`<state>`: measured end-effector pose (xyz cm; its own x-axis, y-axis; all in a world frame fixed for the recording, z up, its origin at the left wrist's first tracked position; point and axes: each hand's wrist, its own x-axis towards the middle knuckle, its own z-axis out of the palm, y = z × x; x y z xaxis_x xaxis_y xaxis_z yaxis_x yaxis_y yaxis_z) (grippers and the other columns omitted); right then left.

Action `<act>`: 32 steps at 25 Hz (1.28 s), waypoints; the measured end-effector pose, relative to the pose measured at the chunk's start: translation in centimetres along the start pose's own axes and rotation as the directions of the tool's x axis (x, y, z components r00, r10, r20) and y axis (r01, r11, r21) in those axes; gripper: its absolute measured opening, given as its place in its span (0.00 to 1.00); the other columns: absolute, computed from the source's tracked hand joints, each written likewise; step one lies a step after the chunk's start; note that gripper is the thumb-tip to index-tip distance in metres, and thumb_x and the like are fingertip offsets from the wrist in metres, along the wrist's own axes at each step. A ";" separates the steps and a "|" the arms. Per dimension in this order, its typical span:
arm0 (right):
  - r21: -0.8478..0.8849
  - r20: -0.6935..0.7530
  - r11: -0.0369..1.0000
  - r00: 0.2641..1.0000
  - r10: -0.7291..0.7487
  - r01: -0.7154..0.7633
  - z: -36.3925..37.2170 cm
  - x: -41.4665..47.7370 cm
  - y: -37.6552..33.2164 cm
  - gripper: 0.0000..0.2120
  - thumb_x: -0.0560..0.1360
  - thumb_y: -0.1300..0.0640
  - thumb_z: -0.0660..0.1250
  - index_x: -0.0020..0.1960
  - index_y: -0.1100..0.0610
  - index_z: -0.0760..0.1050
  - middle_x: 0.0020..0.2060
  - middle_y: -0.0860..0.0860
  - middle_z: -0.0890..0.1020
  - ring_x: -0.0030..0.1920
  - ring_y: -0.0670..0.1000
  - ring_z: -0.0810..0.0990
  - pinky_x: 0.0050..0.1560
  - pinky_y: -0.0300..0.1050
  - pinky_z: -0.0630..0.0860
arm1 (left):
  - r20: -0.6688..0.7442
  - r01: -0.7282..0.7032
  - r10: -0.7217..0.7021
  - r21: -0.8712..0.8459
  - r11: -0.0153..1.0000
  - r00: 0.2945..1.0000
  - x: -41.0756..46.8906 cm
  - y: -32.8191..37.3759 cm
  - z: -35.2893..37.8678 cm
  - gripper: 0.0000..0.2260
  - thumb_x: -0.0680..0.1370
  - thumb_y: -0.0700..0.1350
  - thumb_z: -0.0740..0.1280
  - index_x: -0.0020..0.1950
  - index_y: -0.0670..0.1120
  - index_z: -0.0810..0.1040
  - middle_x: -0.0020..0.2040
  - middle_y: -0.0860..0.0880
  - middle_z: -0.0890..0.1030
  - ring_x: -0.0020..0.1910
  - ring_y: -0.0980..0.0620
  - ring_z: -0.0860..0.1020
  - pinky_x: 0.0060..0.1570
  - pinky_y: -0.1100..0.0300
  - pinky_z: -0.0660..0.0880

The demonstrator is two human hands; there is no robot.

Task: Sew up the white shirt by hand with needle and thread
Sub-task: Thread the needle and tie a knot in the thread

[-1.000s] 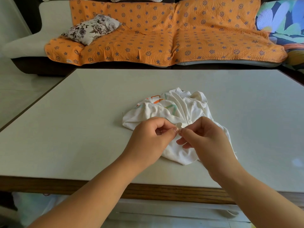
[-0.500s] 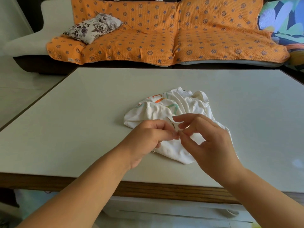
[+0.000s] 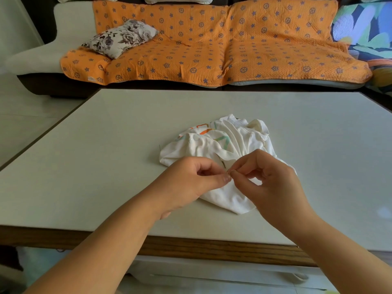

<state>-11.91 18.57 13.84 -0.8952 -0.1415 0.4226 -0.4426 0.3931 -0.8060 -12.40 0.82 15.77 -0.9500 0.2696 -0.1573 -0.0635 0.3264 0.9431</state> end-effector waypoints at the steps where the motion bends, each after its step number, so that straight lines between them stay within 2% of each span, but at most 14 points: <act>1: 0.026 -0.012 0.998 0.998 0.060 -0.060 -0.1 0.0 -0.1 0.11 0.70 0.69 0.72 0.36 0.56 0.75 0.38 0.43 0.84 0.41 0.46 0.82 0.43 0.35 0.77 | -0.007 -0.013 0.013 0.018 1.000 1.000 -0.1 0.0 0.0 0.02 0.74 0.49 0.73 0.45 0.53 0.85 0.32 0.61 0.76 0.32 0.63 0.72 0.35 0.71 0.68; 5: 0.080 -0.038 0.977 0.979 0.201 -0.197 -0.2 0.2 -0.6 0.11 0.70 0.67 0.72 0.35 0.54 0.76 0.37 0.45 0.84 0.39 0.47 0.82 0.43 0.38 0.79 | -0.130 -0.138 0.163 0.181 0.974 0.978 -0.2 0.0 0.6 0.06 0.73 0.50 0.73 0.49 0.56 0.82 0.31 0.64 0.74 0.27 0.61 0.66 0.31 0.72 0.65; 8: 0.114 -0.026 0.956 0.961 0.275 -0.270 -0.2 0.3 -0.9 0.08 0.71 0.66 0.72 0.36 0.56 0.77 0.36 0.47 0.84 0.39 0.49 0.83 0.44 0.43 0.79 | -0.225 -0.244 0.316 0.297 0.923 0.922 -0.2 -0.1 1.0 0.03 0.74 0.48 0.73 0.44 0.57 0.83 0.31 0.67 0.73 0.29 0.60 0.68 0.32 0.73 0.65; 11: 0.123 -0.017 0.950 0.956 0.292 -0.288 -0.3 0.3 -1.1 0.08 0.71 0.65 0.72 0.36 0.56 0.77 0.36 0.49 0.85 0.39 0.50 0.84 0.46 0.47 0.81 | -0.258 -0.285 0.397 0.380 0.880 0.881 -0.1 -0.2 1.1 0.06 0.75 0.46 0.72 0.40 0.56 0.82 0.33 0.68 0.73 0.31 0.60 0.69 0.34 0.73 0.65; 14: 0.161 0.016 0.931 0.944 0.329 -0.327 -0.3 0.3 -1.1 0.06 0.71 0.64 0.73 0.39 0.57 0.77 0.36 0.50 0.85 0.38 0.50 0.84 0.47 0.48 0.81 | -0.270 -0.276 0.393 0.384 0.881 0.879 0.1 -0.2 1.0 0.08 0.75 0.44 0.72 0.38 0.56 0.80 0.33 0.68 0.73 0.31 0.60 0.69 0.34 0.74 0.65; 16: 0.237 0.016 0.913 0.940 0.339 -0.333 -0.5 0.3 -0.9 0.06 0.72 0.63 0.73 0.45 0.56 0.77 0.40 0.50 0.86 0.39 0.51 0.84 0.47 0.48 0.81 | -0.286 -0.223 0.311 0.300 0.927 0.907 0.3 -0.3 0.9 0.07 0.75 0.44 0.72 0.39 0.54 0.81 0.30 0.66 0.74 0.29 0.60 0.69 0.33 0.73 0.65; 17: 0.234 -0.023 0.928 0.953 0.302 -0.288 -0.6 0.3 -0.8 0.07 0.73 0.62 0.72 0.46 0.54 0.77 0.43 0.49 0.85 0.41 0.50 0.83 0.46 0.46 0.80 | -0.293 -0.192 0.257 0.235 0.953 0.921 0.4 -0.4 0.8 0.06 0.75 0.45 0.71 0.39 0.53 0.82 0.29 0.65 0.75 0.29 0.61 0.69 0.32 0.73 0.65; 19: 0.057 -0.142 0.996 0.986 0.082 -0.075 -0.9 0.0 -0.7 0.07 0.73 0.61 0.72 0.47 0.50 0.78 0.46 0.44 0.83 0.43 0.47 0.81 0.44 0.38 0.77 | -0.302 -0.142 0.172 0.119 0.983 0.938 0.4 -0.3 0.6 0.05 0.75 0.46 0.72 0.40 0.53 0.84 0.29 0.62 0.76 0.31 0.60 0.70 0.33 0.70 0.67; 21: -0.150 -0.166 0.980 0.973 -0.158 0.134 -0.9 -0.2 -0.6 0.04 0.71 0.60 0.71 0.45 0.52 0.80 0.48 0.45 0.80 0.45 0.44 0.79 0.43 0.33 0.73 | -0.301 -0.121 0.137 0.071 0.990 0.944 0.4 -0.2 0.6 0.05 0.75 0.47 0.72 0.40 0.53 0.84 0.31 0.58 0.78 0.33 0.57 0.72 0.35 0.67 0.68; 22: -0.209 -0.153 0.962 0.966 -0.208 0.174 -0.7 -0.4 -0.5 0.03 0.71 0.58 0.71 0.44 0.52 0.81 0.49 0.45 0.79 0.45 0.42 0.78 0.42 0.32 0.73 | -0.297 -0.118 0.131 0.061 0.991 0.946 0.3 -0.2 0.6 0.04 0.75 0.47 0.72 0.40 0.53 0.84 0.32 0.57 0.79 0.34 0.57 0.73 0.35 0.67 0.69; 25: -0.313 -0.125 0.930 0.963 -0.239 0.190 -0.2 -0.3 0.5 0.04 0.72 0.55 0.70 0.45 0.51 0.83 0.49 0.45 0.78 0.42 0.43 0.77 0.38 0.40 0.76 | -0.281 -0.117 0.124 0.043 0.992 0.952 0.1 0.0 0.8 0.03 0.75 0.47 0.72 0.41 0.52 0.85 0.36 0.50 0.82 0.37 0.54 0.75 0.39 0.65 0.71; 27: -0.370 -0.115 0.905 0.956 -0.270 0.211 -0.1 -0.2 0.9 0.04 0.73 0.55 0.71 0.46 0.52 0.84 0.49 0.46 0.79 0.40 0.45 0.77 0.35 0.44 0.77 | -0.273 -0.113 0.121 0.045 0.993 0.954 0.1 0.1 0.9 0.03 0.75 0.47 0.72 0.42 0.52 0.85 0.40 0.50 0.84 0.39 0.50 0.79 0.42 0.62 0.74; 29: -0.400 -0.104 0.888 0.951 -0.291 0.228 -0.1 -0.1 1.0 0.03 0.74 0.55 0.72 0.46 0.53 0.84 0.49 0.47 0.79 0.36 0.48 0.78 0.33 0.46 0.76 | -0.271 -0.110 0.117 0.041 0.993 0.955 0.1 0.2 0.9 0.03 0.75 0.47 0.72 0.42 0.53 0.85 0.41 0.51 0.84 0.44 0.47 0.80 0.46 0.59 0.76; 32: -0.417 -0.090 0.874 0.946 -0.311 0.248 0.1 0.0 1.0 0.03 0.73 0.55 0.73 0.46 0.53 0.85 0.47 0.47 0.80 0.35 0.47 0.77 0.32 0.43 0.75 | -0.263 -0.113 0.118 0.036 0.993 0.958 0.1 0.2 0.8 0.04 0.74 0.47 0.72 0.41 0.54 0.85 0.40 0.50 0.84 0.45 0.45 0.79 0.44 0.62 0.74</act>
<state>-12.35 18.88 13.04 -0.7044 -0.1740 0.6881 -0.5871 0.6878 -0.4270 -12.26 1.64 15.67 -0.9975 0.0590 0.0379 0.0551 0.3262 0.9437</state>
